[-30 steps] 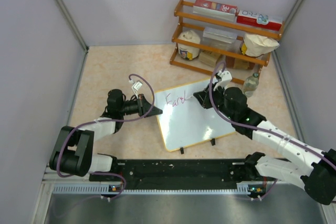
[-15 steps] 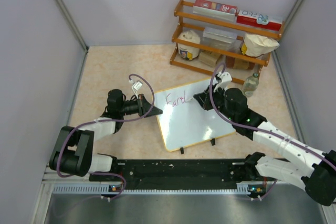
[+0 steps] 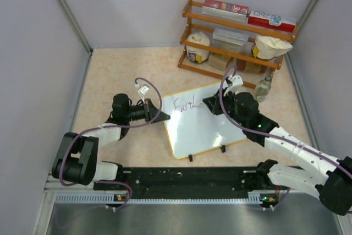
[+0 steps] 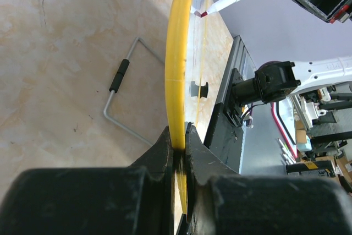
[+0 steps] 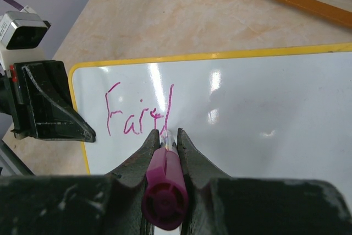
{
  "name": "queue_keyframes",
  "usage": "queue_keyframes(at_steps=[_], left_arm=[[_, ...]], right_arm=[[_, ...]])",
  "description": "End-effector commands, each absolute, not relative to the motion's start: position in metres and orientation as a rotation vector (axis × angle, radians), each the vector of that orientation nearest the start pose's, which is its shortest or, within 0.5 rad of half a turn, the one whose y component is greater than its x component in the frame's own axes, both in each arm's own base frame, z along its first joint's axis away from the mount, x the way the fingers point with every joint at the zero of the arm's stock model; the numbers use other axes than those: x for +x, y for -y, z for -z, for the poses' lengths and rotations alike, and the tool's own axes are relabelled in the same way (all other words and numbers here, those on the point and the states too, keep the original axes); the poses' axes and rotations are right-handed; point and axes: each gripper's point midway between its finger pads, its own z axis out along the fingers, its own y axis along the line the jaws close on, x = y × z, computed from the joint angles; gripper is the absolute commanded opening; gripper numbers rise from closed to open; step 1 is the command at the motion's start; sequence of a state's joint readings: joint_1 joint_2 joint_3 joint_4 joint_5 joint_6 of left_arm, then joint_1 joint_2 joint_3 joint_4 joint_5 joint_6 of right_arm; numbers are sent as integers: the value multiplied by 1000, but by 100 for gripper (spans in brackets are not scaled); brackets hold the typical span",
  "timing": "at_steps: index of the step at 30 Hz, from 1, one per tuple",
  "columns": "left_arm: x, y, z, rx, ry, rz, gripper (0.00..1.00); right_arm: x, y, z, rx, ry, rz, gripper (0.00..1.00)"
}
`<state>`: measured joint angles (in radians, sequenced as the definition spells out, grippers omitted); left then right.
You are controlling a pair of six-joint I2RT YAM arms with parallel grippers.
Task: Write a sentence on the whiteboard
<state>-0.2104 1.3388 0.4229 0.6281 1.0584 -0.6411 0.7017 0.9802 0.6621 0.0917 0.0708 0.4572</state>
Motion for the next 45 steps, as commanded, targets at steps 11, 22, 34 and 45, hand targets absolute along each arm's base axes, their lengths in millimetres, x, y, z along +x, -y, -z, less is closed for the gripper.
queue_keyframes(at_steps=[11,22,34,45], left_arm=[[241,223,-149,514,-1876,1483,0],[241,224,-149,515,-1875,1485,0],[241,223,-149,513,-1874,1482,0],[241,224,-148,514,-1878,1484,0]], right_arm=[[295,-228,-254,-86,-1750,-693,0],[294,-224,-243,-85,-1781,-668,0],[284,-216,-224,-89,-1820,-647,0],[276,-217,-210,-123,-1857,-661,0]])
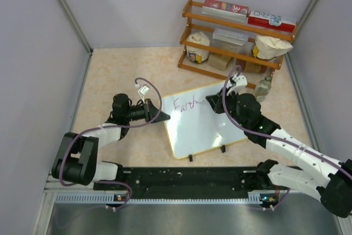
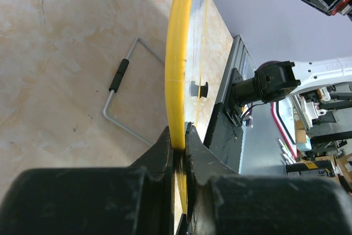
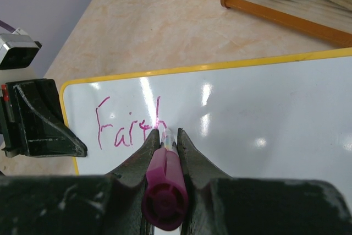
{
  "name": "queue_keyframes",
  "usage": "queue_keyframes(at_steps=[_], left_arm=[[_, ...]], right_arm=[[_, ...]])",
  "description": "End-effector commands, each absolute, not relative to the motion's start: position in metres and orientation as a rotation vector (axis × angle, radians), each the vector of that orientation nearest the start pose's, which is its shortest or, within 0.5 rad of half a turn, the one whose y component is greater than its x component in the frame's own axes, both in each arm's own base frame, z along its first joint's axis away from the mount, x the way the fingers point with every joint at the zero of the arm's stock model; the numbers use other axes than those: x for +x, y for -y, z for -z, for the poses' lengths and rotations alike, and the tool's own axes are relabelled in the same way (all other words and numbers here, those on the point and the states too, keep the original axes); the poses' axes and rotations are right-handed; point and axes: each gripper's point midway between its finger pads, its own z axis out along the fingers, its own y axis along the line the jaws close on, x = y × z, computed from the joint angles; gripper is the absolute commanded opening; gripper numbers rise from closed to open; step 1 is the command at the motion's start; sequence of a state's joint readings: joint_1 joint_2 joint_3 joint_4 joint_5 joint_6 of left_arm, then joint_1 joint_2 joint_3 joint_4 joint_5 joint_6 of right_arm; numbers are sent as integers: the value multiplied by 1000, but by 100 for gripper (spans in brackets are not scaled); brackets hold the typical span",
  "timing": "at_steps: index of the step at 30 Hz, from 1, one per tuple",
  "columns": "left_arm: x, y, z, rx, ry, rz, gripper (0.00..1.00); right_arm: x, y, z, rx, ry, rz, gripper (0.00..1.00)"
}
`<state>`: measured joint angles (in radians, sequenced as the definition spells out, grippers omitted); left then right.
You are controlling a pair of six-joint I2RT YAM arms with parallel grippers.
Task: Write a sentence on the whiteboard
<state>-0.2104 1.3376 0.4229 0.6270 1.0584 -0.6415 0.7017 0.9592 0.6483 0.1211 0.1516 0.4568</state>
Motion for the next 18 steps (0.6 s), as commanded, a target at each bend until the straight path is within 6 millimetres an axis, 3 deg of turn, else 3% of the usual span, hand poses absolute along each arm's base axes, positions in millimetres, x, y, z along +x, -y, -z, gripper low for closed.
queue_keyframes(at_steps=[1,11,18], left_arm=[[241,224,-148,513,-1879,1484,0],[241,224,-148,512,-1878,1482,0],[241,223,-149,514,-1874,1479,0]], right_arm=[[275,-217,-209,-126,-1860,-667,0],[270,-215,-204,-135,-1867,-671,0],[263,-218,-243,-118,-1774,-763,0]])
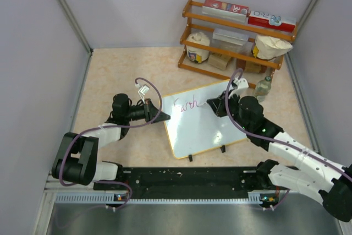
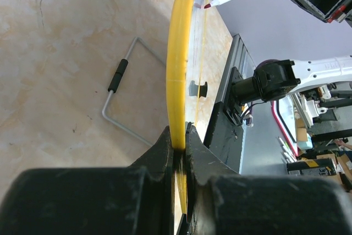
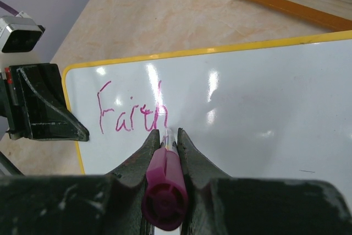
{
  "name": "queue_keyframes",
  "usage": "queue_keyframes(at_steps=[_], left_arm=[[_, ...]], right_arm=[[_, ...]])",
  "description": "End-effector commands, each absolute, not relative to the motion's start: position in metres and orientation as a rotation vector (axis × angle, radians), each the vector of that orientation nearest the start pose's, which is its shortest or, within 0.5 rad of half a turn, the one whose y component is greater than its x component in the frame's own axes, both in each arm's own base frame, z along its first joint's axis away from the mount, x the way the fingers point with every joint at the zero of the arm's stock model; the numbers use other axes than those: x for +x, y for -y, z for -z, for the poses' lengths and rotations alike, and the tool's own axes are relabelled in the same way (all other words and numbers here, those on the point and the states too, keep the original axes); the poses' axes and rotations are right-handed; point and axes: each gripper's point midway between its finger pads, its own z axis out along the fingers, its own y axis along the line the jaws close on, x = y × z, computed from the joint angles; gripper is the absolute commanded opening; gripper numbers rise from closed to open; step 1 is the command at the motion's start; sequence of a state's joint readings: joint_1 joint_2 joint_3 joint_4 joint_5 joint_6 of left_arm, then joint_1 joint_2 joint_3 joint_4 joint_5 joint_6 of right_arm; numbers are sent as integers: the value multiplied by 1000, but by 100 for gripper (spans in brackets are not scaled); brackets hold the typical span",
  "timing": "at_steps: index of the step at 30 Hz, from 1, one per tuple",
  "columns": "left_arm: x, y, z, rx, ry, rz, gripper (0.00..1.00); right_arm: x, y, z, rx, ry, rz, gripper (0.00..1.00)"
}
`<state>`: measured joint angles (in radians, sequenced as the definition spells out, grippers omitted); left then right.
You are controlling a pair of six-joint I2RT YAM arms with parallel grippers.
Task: Write a sentence on the whiteboard
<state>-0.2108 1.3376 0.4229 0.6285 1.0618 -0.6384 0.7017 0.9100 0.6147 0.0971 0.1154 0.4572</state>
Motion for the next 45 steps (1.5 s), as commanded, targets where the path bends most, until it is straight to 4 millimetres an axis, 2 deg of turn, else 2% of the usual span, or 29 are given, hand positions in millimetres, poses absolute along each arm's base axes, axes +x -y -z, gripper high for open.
queue_keyframes(at_steps=[1,3,6,9,14,18,22,30,36,45], left_arm=[[241,224,-149,513,-1876,1482,0],[241,223,-149,512,-1875,1480,0],[241,224,-150,514,-1874,1480,0],[241,224,-149,513,-1875,1480,0],[241,223,-150,516,-1873,1480,0],[241,223,-150,516,-1872,1478,0],[241,224,-149,514,-1874,1479,0],[241,224,-149,511,-1877,1481,0],[241,224,-149,512,-1874,1483,0],[241,224,-149,511,-1873,1491,0]], right_arm=[[262,-218,-248,-120,-1762,-774,0],[258,-216,-262,-110,-1726,-806,0],[256,-213,-274,-105,-1703,-832,0],[256,-210,-277,-102,-1698,-836,0],[256,-204,-274,-107,-1706,-853,0],[264,-185,-272,-67,-1706,-853,0],[263,-177,-271,-64,-1708,-855,0],[263,-180,-263,-85,-1728,-859,0],[263,-179,-265,-87,-1721,-856,0],[271,-185,-263,-123,-1720,-854,0]])
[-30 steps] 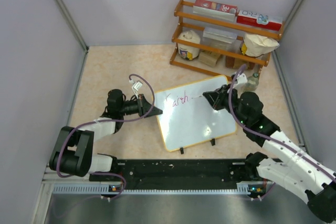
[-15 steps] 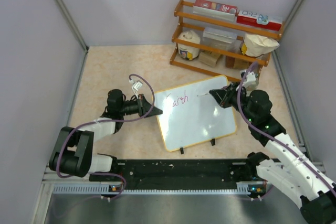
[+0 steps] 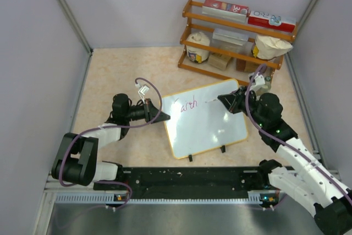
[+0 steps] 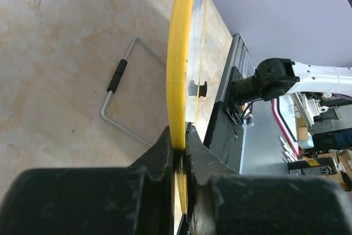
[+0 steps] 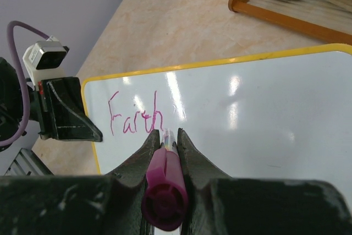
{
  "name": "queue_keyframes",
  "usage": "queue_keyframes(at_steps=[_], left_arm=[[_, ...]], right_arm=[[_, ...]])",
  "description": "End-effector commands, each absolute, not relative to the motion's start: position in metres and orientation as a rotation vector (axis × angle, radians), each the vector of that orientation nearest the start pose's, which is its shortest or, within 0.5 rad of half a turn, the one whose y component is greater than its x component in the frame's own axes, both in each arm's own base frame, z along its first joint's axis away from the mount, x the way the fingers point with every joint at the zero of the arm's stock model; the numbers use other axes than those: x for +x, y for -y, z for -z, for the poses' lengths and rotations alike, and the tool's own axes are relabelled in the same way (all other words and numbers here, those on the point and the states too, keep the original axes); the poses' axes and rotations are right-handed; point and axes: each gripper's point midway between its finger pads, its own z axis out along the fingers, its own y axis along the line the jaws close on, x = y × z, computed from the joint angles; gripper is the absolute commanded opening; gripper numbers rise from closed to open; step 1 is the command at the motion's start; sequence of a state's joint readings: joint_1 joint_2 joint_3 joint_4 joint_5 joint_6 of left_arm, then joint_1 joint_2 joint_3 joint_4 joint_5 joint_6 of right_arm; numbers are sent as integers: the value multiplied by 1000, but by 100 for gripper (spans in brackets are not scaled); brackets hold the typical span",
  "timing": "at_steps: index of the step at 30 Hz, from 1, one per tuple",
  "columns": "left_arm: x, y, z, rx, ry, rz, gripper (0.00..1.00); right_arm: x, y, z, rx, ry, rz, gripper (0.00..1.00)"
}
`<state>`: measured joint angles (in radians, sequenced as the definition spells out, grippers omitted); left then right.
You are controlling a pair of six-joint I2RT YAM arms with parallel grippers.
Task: Write a sentence on the whiteboard
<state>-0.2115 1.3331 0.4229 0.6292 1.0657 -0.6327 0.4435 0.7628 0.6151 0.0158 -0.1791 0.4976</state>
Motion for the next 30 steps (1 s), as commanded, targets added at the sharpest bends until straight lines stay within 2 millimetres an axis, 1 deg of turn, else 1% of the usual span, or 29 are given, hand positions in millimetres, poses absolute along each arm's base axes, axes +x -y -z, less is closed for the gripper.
queue_keyframes(at_steps=[1,6,13,19,25,30], left_arm=[[241,224,-148,509,-1876,1492,0],[241,224,-149,507,-1875,1492,0],[241,224,-148,506,-1877,1494,0],[241,225,-148,507,-1877,1498,0],[242,225,-147,507,-1879,1496,0],[241,225,-146,507,-1881,1498,0]], right_arm=[[271,-187,-265,-129,-1713,-863,0],[279,-191,-267,-130,-1716,-861,0],[290,-183,-271,-90,-1698,-803,0],[294,-180,-275,-81,-1680,-777,0],[298,-176,-274,-66,-1673,-745,0],[302,-178,-268,-63,-1687,-744,0]])
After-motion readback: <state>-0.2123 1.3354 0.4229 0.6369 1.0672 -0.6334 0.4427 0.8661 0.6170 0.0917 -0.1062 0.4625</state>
